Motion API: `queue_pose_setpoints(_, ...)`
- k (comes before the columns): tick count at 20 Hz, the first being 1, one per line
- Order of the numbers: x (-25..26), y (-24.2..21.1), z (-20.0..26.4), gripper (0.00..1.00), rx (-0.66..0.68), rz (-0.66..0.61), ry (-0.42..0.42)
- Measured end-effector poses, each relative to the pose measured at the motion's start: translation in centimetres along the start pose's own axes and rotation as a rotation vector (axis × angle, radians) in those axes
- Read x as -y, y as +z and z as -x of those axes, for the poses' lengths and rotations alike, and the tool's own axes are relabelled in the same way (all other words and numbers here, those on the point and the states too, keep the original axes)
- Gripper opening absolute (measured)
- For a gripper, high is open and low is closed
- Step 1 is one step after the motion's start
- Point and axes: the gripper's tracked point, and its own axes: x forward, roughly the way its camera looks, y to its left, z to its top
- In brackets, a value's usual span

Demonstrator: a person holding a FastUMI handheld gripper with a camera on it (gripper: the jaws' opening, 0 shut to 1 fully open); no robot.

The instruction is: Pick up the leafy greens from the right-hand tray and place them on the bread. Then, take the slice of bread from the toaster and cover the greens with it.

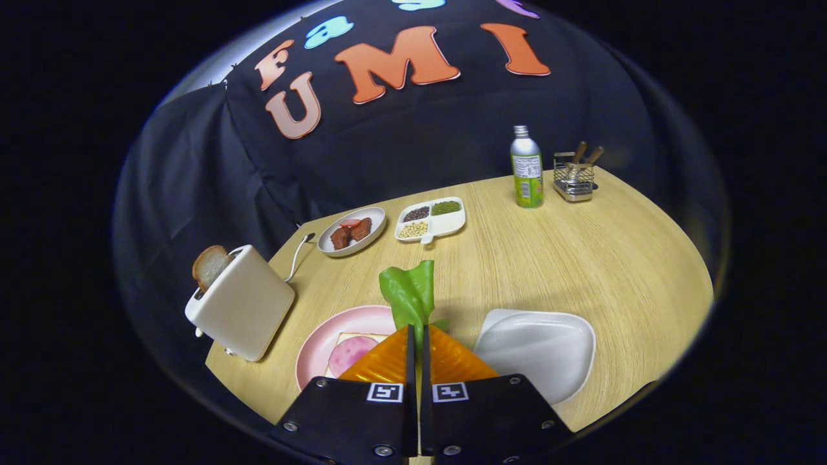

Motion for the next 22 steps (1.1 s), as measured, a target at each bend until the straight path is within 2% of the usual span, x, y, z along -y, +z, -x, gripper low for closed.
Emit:
queue_pose_setpoints(8, -5.0, -3.9, -2.5, 0.02, -0.1, 0.121, 0.061)
queue_pose_setpoints(13, -7.2, -6.1, -3.8, 0.04, -0.174, 0.104, 0.096)
queue_pose_setpoints(19, -7.8, -6.1, -4.0, 0.17, -0.182, 0.126, 0.08)
queue_pose_setpoints(22, -8.4, -5.3, -3.7, 0.33, -0.166, 0.132, 0.088)
